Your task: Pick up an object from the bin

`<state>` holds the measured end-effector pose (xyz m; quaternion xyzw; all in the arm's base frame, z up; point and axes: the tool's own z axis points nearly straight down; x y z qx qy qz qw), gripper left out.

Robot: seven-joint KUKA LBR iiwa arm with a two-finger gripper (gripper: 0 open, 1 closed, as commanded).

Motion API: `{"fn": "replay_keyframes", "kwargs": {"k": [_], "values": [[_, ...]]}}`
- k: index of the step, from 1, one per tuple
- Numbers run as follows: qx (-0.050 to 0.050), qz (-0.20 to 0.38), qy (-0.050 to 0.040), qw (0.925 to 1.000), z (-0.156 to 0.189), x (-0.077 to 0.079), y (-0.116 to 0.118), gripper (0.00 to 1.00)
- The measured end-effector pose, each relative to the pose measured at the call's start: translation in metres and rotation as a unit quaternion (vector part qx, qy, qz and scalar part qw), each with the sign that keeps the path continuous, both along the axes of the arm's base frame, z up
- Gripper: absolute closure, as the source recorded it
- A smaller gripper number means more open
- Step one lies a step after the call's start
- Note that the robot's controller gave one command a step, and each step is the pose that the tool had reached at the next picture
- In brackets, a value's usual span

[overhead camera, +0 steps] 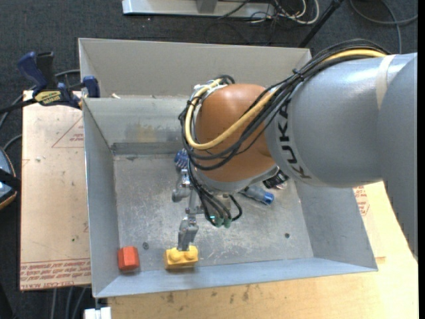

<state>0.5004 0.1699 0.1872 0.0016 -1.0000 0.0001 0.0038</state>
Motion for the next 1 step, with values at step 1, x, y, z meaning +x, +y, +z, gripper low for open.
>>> {"fn": "replay_keyframes", "kwargs": {"k": [1], "values": [[0.000, 0.127, -0.0015, 0.9920, -0.0519, -0.0232, -0.0428, 0.00]]}}
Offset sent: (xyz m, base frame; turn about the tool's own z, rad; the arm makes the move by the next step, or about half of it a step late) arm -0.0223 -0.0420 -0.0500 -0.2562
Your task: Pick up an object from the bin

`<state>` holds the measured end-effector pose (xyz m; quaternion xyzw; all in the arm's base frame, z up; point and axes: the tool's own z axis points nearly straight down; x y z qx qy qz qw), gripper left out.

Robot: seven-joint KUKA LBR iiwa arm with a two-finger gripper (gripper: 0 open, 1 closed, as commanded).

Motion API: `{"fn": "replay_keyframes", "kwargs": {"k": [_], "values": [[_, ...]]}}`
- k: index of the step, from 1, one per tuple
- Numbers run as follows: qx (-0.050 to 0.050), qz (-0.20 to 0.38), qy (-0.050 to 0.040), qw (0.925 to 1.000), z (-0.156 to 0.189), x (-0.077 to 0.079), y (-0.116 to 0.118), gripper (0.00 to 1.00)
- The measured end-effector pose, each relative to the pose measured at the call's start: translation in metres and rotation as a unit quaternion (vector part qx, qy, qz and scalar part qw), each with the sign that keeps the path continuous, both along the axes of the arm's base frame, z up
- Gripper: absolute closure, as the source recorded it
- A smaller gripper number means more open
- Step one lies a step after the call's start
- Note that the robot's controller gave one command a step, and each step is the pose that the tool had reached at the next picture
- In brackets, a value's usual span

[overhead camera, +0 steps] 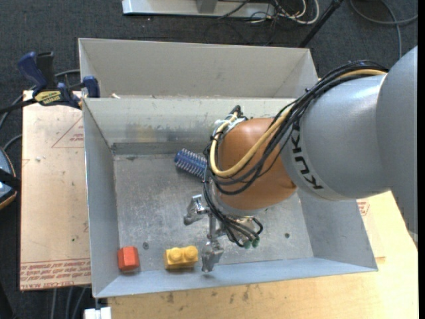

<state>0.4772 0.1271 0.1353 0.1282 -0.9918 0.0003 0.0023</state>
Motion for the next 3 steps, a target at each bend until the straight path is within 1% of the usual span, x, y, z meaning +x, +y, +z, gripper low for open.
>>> {"fn": "replay_keyframes", "kwargs": {"k": [1, 2, 3], "values": [[0.004, 0.094, -0.0167, 0.9954, -0.058, 0.012, 0.011, 0.00], [0.003, 0.094, -0.0116, 0.9955, -0.058, 0.009, 0.011, 1.00], [0.001, 0.163, -0.0077, 0.9866, 0.075, 0.025, -0.042, 1.00]]}}
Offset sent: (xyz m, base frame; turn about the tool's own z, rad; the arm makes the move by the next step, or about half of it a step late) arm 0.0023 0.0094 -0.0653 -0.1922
